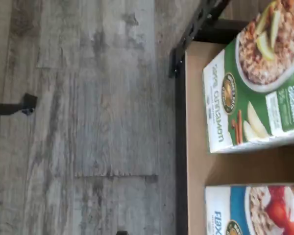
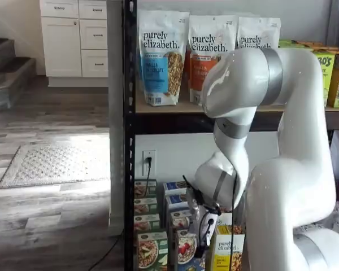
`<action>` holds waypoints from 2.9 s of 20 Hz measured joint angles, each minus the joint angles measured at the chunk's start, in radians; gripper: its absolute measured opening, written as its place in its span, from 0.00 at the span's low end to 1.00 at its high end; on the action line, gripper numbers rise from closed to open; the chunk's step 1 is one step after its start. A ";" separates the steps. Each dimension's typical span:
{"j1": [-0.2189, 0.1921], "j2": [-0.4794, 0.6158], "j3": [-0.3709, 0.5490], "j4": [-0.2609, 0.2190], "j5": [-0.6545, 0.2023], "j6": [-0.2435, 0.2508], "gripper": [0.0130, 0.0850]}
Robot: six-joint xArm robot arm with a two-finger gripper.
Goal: Pick up the blue and white box that is on the bottom shelf, the second box from the left
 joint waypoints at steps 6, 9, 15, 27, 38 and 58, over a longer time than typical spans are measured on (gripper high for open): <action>-0.048 0.040 -0.052 -0.039 0.024 -0.006 1.00; -0.065 0.066 -0.088 -0.071 0.043 0.011 1.00; -0.087 0.117 -0.164 -0.133 0.070 0.053 1.00; -0.109 0.232 -0.341 -0.221 0.122 0.127 1.00; -0.125 0.352 -0.492 -0.346 0.153 0.229 1.00; -0.132 0.411 -0.578 -0.325 0.214 0.213 1.00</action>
